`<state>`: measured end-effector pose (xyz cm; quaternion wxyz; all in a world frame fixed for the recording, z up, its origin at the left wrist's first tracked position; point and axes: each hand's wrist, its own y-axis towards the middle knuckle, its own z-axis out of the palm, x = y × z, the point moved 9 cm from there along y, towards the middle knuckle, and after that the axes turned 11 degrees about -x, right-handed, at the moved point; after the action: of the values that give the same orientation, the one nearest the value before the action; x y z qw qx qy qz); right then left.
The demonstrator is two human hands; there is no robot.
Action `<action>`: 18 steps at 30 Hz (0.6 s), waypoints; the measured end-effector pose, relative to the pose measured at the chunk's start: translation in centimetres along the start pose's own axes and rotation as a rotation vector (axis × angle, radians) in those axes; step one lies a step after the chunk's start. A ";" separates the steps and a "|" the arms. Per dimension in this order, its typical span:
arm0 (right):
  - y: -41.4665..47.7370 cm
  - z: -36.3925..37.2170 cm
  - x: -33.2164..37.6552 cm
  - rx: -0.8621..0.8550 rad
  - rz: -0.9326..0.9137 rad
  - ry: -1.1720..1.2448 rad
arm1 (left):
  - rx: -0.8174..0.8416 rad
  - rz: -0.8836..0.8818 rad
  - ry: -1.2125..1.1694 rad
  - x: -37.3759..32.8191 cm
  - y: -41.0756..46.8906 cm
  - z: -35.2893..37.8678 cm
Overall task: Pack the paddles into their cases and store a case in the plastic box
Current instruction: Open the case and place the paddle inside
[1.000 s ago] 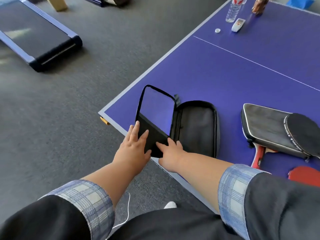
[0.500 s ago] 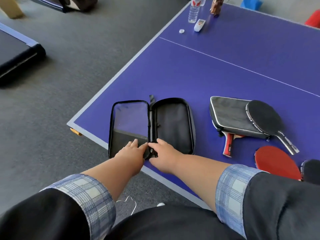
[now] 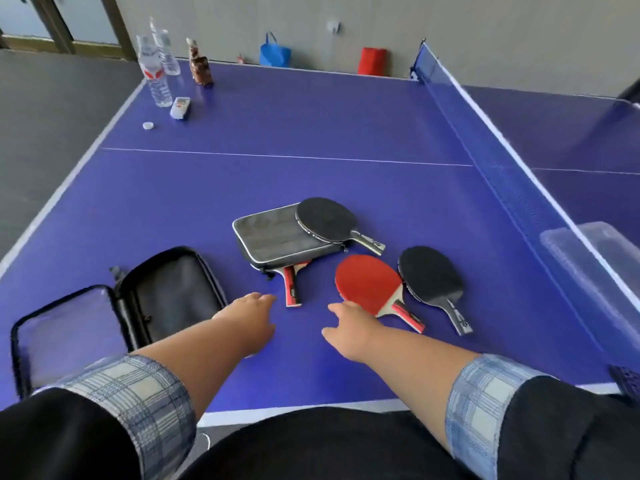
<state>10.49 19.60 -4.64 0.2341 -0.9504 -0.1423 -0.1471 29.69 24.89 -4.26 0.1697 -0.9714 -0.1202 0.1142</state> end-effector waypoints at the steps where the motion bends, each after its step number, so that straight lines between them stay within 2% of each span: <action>1: -0.4 -0.4 -2.0 -0.006 0.033 0.030 | 0.013 0.029 0.011 -1.9 0.4 0.3; 8: -2.9 -2.9 -14.5 -0.087 0.225 0.165 | 0.088 0.133 0.033 -12.2 3.1 3.2; 18: -1.0 -8.3 -27.3 -0.227 0.389 0.181 | 0.131 0.094 0.014 -21.9 6.7 5.0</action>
<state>-16.64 10.86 -6.67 0.1617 -0.9630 0.0825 -0.1990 9.00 14.35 -7.26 0.2282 -0.9636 -0.0655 0.1227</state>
